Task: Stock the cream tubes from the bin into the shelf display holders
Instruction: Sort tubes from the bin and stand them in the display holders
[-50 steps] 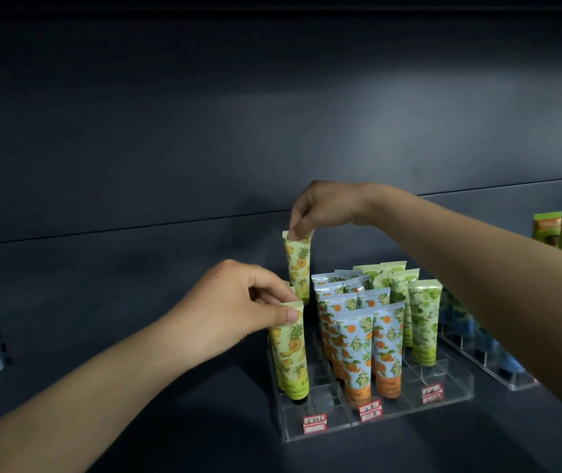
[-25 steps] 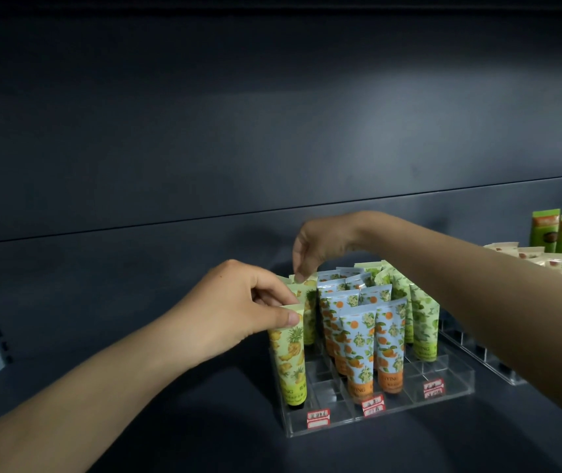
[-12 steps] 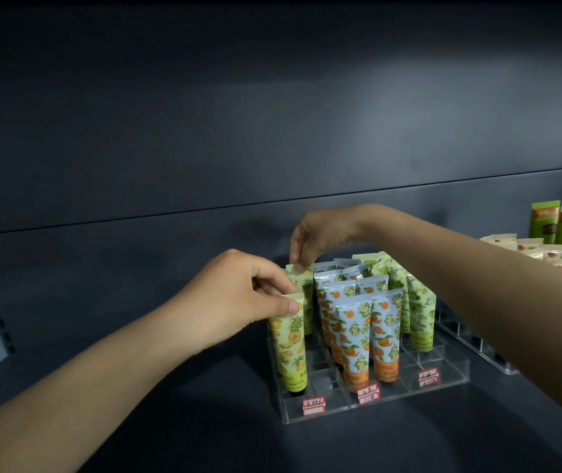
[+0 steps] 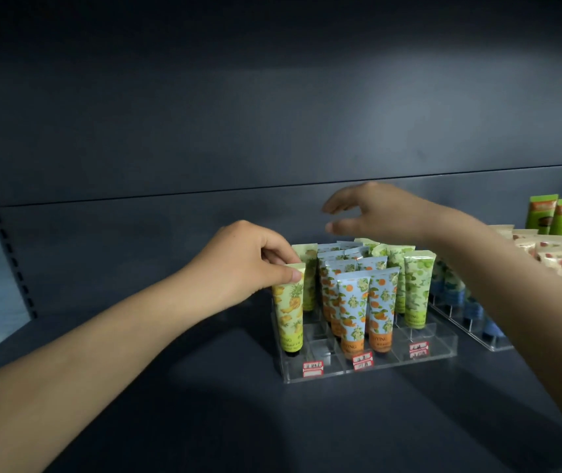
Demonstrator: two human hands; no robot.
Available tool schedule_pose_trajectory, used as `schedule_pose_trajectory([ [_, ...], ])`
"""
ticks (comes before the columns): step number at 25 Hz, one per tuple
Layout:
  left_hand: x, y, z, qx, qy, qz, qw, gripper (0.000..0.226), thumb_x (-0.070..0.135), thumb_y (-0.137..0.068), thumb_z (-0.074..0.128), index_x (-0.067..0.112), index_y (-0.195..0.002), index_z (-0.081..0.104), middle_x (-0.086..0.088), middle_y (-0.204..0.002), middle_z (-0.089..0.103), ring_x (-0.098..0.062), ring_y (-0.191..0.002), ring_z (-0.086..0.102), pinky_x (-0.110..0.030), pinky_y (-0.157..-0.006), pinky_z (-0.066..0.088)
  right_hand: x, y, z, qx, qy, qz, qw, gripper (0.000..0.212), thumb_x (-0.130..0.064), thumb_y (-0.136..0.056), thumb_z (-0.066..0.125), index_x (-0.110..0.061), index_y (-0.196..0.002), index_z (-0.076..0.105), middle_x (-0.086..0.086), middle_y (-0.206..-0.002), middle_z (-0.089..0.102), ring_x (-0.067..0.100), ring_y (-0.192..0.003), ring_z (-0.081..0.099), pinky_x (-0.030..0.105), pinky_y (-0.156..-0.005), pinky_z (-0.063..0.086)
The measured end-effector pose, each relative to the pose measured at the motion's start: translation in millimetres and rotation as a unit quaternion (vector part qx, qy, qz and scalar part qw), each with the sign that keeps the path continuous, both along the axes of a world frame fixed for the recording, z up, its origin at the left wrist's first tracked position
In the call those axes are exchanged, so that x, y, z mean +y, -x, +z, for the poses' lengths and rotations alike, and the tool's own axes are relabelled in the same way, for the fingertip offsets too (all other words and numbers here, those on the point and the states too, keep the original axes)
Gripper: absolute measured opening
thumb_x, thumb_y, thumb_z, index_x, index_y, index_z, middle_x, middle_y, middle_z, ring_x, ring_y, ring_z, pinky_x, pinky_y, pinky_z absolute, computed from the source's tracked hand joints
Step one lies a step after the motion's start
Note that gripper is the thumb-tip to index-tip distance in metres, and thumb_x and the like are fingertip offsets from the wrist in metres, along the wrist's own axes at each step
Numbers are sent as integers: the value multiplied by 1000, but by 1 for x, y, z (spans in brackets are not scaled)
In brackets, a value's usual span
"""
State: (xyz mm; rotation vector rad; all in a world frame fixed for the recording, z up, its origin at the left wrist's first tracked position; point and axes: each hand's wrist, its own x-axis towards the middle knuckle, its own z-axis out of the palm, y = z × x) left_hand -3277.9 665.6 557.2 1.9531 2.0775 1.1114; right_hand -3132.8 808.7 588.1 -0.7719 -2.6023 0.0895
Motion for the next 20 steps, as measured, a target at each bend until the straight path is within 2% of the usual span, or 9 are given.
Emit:
schedule_pose_trajectory([
  [4,2,-2,-5,11,-4,23,1000,10,17,-71,79,21,-77,73,12,-68,63,9,-59,55,-1,-53,37,-27,-26,-24,46,-9,-30,998,45,-39,-90,55,-22,-131,52,-8,-137,52,6,-108,51,15,-81,30],
  [7,5,-4,-11,13,3,26,1000,10,17,-71,79,22,-77,73,13,-68,64,4,-59,56,-3,-55,38,-44,-36,-39,71,-5,-27,997,42,-39,-90,55,-23,-129,54,-6,-134,53,4,-99,47,20,-85,33],
  [9,8,-5,-14,6,12,20,1000,10,18,-71,79,21,-78,74,14,-68,64,3,-60,55,-6,-58,40,-52,-39,-47,87,-13,-32,996,39,-39,-90,54,-25,-126,55,-6,-132,54,8,-104,48,27,-94,37],
  [11,11,-6,-17,8,24,20,999,13,19,-72,78,19,-84,75,11,-71,65,0,-65,56,-13,-64,42,-57,-42,-51,93,-24,-41,995,40,-40,-90,54,-25,-126,55,-5,-132,54,15,-118,48,37,-101,38],
  [13,12,-6,-18,16,31,19,999,15,21,-74,76,19,-90,75,14,-75,66,0,-71,57,-14,-67,43,-60,-44,-54,93,-31,-44,994,40,-41,-89,53,-25,-126,55,-5,-131,55,18,-123,46,42,-102,38],
  [16,13,-4,-18,30,31,30,999,17,21,-77,74,19,-93,75,14,-81,68,-2,-79,61,-18,-73,46,-63,-48,-55,100,-27,-45,994,40,-41,-89,53,-25,-126,55,-6,-131,54,18,-124,45,43,-102,37],
  [20,14,-1,-19,58,16,46,997,19,23,-76,75,18,-95,73,18,-74,61,3,-66,53,-3,-60,37,-62,-49,-56,101,-18,-46,994,41,-41,-89,53,-26,-126,55,-6,-131,54,18,-124,45,43,-102,37],
])
